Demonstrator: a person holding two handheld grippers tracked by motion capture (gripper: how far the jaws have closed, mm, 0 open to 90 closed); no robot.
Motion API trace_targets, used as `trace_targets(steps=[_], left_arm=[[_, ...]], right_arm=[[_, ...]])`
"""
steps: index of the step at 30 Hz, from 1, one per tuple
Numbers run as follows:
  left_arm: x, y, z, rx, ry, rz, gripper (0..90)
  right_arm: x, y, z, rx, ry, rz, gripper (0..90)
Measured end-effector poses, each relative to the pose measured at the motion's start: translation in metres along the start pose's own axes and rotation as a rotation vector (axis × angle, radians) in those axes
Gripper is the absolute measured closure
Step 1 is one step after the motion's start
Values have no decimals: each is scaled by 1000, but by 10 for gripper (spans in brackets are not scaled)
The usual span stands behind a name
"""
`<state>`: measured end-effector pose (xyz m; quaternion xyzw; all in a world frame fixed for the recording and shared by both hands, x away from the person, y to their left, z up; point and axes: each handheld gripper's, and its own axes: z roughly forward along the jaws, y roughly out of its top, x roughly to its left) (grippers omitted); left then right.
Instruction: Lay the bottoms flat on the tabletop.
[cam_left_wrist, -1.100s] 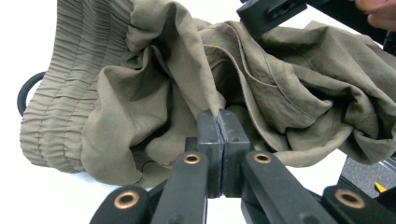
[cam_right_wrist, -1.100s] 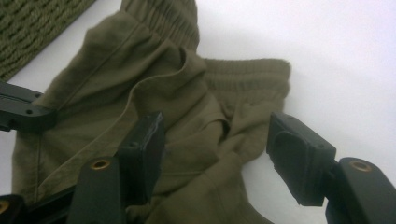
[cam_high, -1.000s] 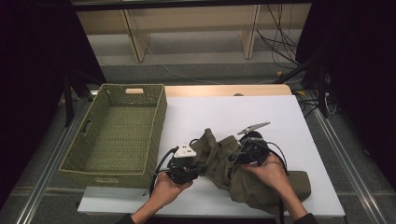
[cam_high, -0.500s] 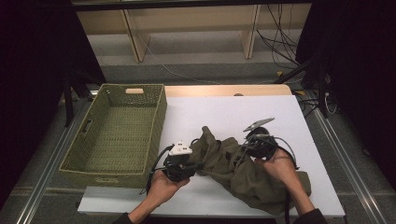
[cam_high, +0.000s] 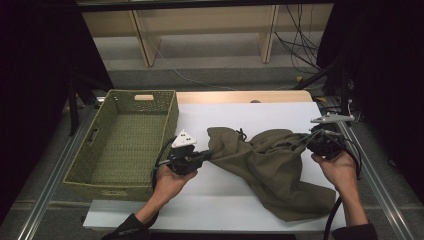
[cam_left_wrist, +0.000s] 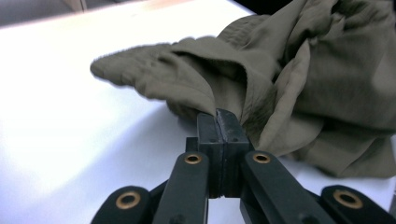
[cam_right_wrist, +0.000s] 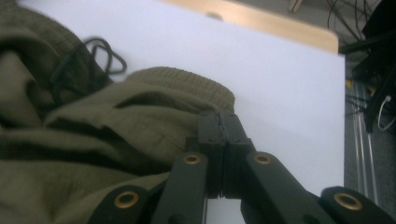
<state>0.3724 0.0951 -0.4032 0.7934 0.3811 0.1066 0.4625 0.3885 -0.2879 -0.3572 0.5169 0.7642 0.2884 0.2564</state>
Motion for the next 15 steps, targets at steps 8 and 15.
trace_targets(steps=[8,15], left_arm=[[3,-29,8,85,14,-3,889],[3,-36,12,126,42,12,883]], right_arm=[[3,-44,27,141,63,25,897],[10,-69,26,191,97,25,895]])
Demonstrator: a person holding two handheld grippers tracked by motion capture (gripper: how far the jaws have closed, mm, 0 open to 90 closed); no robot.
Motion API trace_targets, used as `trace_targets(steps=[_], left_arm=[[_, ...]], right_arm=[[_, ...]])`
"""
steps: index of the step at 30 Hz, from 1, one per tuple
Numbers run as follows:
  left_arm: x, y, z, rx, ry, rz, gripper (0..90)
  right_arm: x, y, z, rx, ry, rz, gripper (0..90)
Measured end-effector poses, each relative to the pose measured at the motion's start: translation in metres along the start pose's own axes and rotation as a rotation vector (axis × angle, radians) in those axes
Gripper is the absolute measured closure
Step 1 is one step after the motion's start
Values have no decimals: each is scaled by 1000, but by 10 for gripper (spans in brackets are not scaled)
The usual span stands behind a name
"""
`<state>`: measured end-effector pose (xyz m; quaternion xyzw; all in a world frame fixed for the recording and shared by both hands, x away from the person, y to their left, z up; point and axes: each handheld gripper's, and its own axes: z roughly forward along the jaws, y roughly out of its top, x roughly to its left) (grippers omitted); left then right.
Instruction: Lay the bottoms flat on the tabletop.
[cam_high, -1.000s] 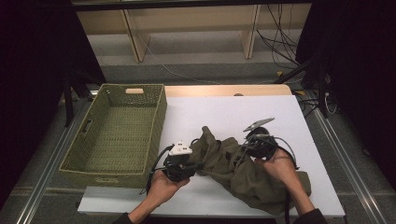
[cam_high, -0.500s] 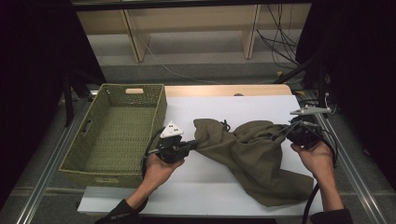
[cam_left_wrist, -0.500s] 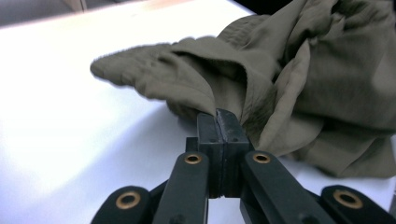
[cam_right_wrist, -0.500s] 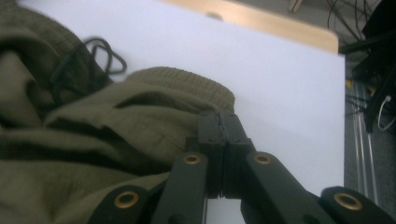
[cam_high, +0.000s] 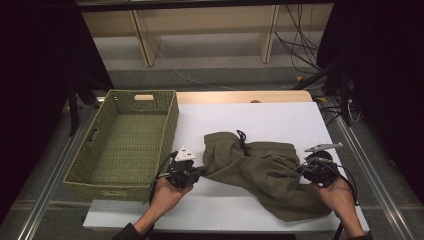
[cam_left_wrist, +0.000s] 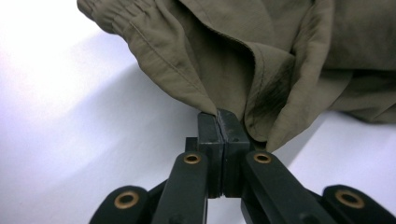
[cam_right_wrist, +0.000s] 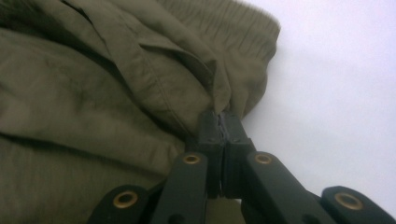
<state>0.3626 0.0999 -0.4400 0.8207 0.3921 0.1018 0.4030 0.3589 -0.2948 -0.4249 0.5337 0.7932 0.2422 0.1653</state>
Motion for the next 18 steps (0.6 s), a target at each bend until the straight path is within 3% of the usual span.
trace_targets(steps=[4,8,10,13,16,18], left_arm=[[-2,-1,1,9,11,13,880],[2,0,3,21,22,-3,851],[1,0,1,17,15,-17,756],[-3,8,-8,-30,10,-30,652],[-14,21,-16,-86,-9,-20,542],[-22,30,-16,-83,-26,-6,463]], right_arm=[[0,-4,-3,-17,-1,18,876],[1,2,-12,-101,31,43,637],[2,5,-15,-123,38,50,575],[-3,7,-16,-135,41,72,543],[-9,10,-17,-143,63,104,496],[-10,13,-18,-154,67,98,476]])
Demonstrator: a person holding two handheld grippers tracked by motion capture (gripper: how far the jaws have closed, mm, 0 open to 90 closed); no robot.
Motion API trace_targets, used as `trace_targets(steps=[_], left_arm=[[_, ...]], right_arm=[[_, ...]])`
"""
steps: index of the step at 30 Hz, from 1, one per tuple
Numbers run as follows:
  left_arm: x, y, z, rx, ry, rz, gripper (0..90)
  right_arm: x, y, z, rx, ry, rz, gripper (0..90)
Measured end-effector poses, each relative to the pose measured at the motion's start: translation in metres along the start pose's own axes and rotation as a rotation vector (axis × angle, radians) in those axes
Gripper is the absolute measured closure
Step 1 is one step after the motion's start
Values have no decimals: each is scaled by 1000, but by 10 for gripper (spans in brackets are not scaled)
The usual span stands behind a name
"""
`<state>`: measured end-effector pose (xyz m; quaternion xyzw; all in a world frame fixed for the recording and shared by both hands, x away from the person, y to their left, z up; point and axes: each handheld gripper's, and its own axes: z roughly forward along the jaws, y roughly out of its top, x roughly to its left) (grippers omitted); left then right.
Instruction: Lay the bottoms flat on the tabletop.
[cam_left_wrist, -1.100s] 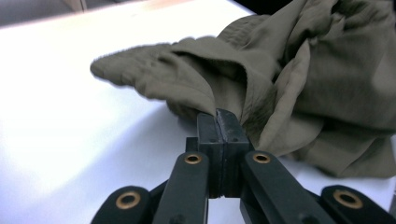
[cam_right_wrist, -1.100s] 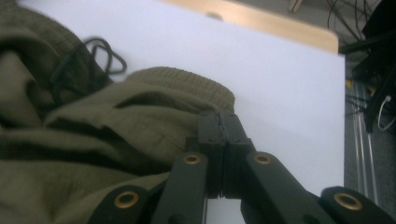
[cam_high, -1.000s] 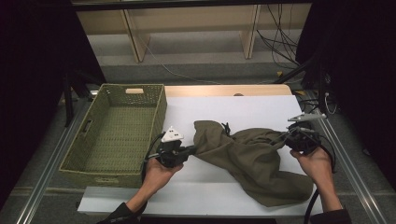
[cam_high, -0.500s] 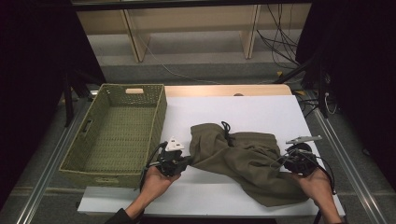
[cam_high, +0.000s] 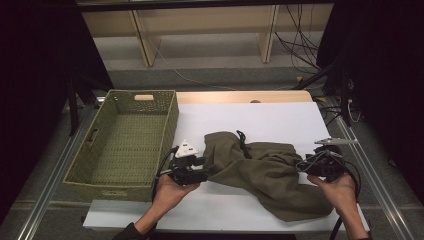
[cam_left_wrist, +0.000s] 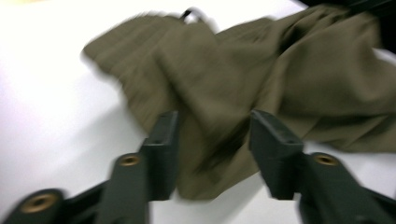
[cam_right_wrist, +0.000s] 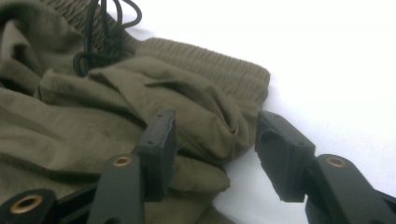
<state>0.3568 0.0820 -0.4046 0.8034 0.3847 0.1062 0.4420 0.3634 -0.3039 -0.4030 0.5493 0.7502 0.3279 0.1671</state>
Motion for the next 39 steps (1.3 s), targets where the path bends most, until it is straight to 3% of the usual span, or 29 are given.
trace_targets(steps=[6,11,14,17,19,21,22,23,25,27,29,32,35,37,39], left_arm=[[-23,20,20,20,-67,60,366],[-35,34,44,31,-115,54,328],[-42,36,56,45,-138,79,320],[-48,40,69,52,-176,92,347],[-51,39,75,53,-198,117,444],[-53,34,72,39,-233,130,702],[-54,33,69,40,-243,133,797],[-53,30,65,38,-247,144,832],[-48,22,53,33,-256,139,862],[-41,14,44,42,-278,118,868],[-35,4,35,58,-280,127,870],[-26,-9,22,73,-265,133,872],[-12,-16,10,74,-194,131,871],[-2,-18,4,64,-167,93,872],[4,-20,2,68,-137,79,872]], right_arm=[[0,6,0,-27,8,7,432],[1,8,5,-7,15,5,411],[2,10,9,1,16,-8,405],[3,12,12,15,23,1,402],[5,12,16,32,28,-8,405],[7,12,20,46,38,-22,438],[9,12,23,59,39,-35,493],[9,11,24,68,39,-43,556],[9,8,26,78,16,-68,767],[10,7,27,94,-3,-97,859],[11,7,27,102,-18,-118,877],[9,10,22,86,-78,-139,883],[-3,19,15,47,-122,-121,885],[-13,26,11,26,-165,-107,885],[-20,31,11,3,-210,-97,885]])
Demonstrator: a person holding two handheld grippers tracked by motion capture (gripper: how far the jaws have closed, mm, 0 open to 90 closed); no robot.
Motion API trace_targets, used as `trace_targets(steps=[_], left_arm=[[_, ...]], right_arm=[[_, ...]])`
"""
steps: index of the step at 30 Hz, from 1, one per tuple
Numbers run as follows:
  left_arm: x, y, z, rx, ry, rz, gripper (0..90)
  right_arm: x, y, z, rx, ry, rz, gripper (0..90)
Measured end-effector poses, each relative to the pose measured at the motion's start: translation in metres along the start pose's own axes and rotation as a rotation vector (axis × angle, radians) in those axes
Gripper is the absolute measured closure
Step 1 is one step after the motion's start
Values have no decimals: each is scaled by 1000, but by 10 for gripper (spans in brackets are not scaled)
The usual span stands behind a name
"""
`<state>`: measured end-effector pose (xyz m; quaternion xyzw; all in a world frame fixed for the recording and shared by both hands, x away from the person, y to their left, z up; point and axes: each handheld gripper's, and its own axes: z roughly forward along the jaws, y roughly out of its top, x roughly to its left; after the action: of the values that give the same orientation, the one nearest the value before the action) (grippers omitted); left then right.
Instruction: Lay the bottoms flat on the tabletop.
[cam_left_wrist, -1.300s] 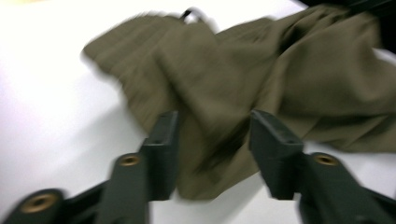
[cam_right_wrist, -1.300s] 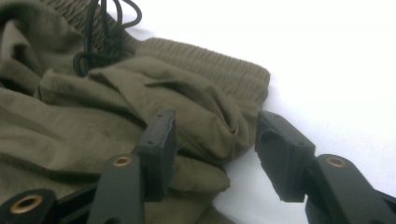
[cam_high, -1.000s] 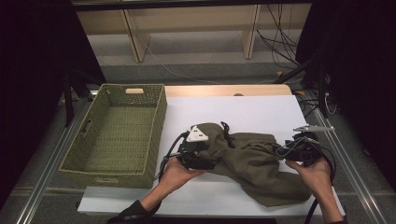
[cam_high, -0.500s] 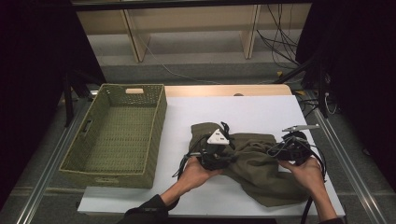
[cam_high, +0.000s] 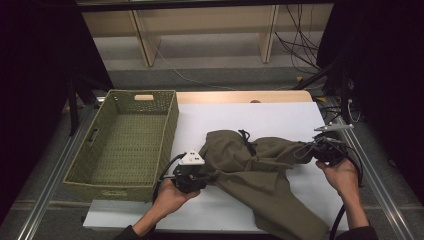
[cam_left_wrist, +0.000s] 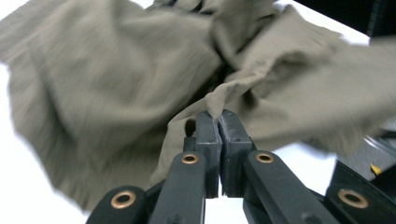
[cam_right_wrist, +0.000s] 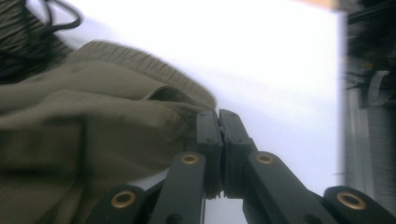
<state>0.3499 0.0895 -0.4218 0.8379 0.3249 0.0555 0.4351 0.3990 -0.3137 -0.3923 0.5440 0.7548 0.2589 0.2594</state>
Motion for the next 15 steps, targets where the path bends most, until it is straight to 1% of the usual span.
trace_targets(steps=[1,2,3,4,6,7,8,9,10,11,12,13,14,15], left_arm=[[1,-1,0,8,21,1,872],[2,-3,2,21,35,1,871],[2,-4,4,32,37,-2,871],[3,-7,8,49,39,-8,869],[3,-10,13,67,45,-12,863],[4,-11,15,74,45,-12,862],[5,-12,16,79,44,-17,861],[5,-13,17,82,43,-19,858],[6,-14,17,84,41,-24,856],[6,-13,17,83,40,-28,853],[7,-13,18,78,38,-27,852],[7,-13,17,77,39,-25,850],[7,-13,18,78,39,-25,849],[7,-14,18,79,38,-25,847]], right_arm=[[-3,1,2,-2,-23,3,884],[-5,0,4,5,-35,9,882],[-5,-2,7,23,-35,21,872],[-4,-4,9,27,-32,20,856],[0,-7,8,14,-13,38,753],[2,-8,5,-1,10,34,694],[4,-7,1,-15,36,37,616],[8,-6,-5,-37,63,44,566],[11,-5,-9,-51,86,48,542],[16,-3,-13,-72,118,48,516],[22,-1,-16,-84,148,38,501],[32,1,-18,-91,177,18,489],[38,3,-18,-87,192,3,476],[50,5,-17,-71,225,-26,464]])
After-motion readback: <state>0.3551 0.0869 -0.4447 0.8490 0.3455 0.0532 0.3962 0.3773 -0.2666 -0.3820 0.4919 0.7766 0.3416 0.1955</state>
